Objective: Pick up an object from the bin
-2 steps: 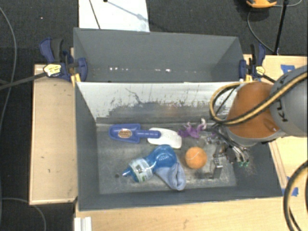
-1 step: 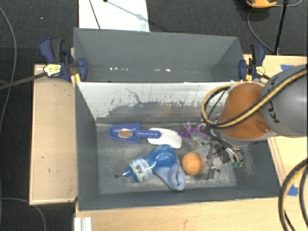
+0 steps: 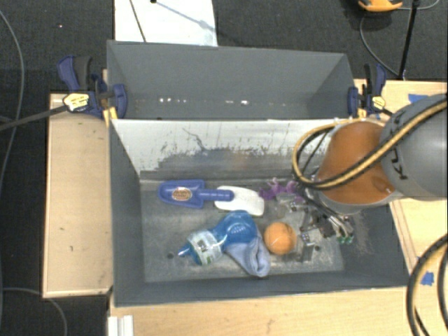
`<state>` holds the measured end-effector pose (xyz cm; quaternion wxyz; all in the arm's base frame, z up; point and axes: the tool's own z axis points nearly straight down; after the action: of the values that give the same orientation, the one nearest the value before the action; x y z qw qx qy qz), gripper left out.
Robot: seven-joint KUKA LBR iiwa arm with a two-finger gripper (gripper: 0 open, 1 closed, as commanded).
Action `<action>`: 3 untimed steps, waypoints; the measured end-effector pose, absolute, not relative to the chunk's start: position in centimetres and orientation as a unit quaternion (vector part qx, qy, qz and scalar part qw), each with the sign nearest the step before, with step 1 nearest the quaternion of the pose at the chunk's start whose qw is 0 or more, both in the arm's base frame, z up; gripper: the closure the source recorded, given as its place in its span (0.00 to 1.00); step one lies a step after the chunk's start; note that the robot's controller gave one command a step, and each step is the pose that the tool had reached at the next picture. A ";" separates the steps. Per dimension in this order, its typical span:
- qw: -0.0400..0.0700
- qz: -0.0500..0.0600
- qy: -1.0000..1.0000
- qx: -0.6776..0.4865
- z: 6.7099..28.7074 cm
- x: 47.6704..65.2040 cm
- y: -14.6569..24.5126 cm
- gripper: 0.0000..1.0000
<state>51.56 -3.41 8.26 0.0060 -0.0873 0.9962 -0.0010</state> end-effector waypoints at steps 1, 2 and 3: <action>0.003 0.001 0.994 -0.109 7.5 51.9 3.0 1.00; 0.003 0.001 0.994 -0.110 7.5 51.9 3.0 0.00; 0.003 0.001 0.994 -0.111 7.5 51.9 3.0 0.00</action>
Offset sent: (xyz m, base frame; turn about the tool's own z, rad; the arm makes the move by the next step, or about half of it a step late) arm 0.0000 0.0000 0.0000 0.0000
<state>51.93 2.99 7.46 0.0033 -0.1112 0.9938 0.0007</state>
